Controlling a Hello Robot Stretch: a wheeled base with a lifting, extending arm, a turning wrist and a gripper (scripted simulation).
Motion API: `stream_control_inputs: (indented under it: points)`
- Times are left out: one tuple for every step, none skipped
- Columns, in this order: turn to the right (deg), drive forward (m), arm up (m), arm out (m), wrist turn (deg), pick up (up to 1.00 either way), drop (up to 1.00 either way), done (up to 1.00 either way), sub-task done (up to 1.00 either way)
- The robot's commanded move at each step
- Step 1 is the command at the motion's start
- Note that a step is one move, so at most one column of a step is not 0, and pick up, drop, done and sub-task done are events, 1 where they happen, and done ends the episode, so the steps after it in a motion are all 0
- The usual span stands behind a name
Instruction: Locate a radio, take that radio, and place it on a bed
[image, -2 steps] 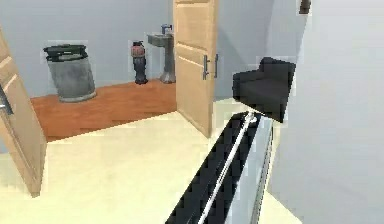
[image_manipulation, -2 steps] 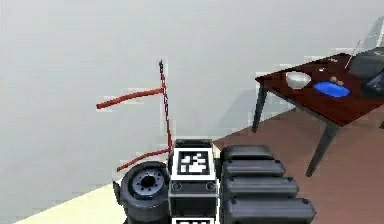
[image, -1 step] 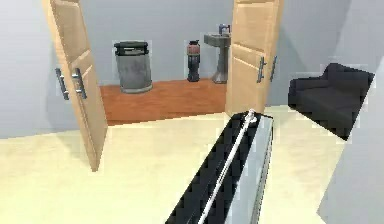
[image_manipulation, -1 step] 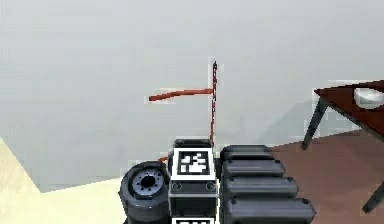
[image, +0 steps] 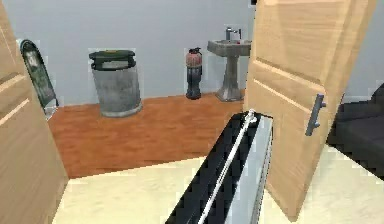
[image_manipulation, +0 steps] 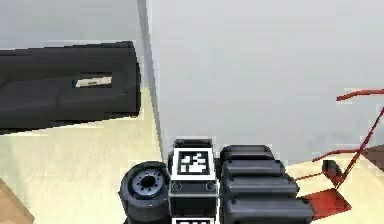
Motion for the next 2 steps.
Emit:
stream_control_inputs:
  points:
    - [0.0,1.0,0.0,0.0,0.0,0.0,0.0,0.0,0.0]
    - [0.0,0.95,0.0,0.0,0.0,0.0,0.0,0.0,0.0]
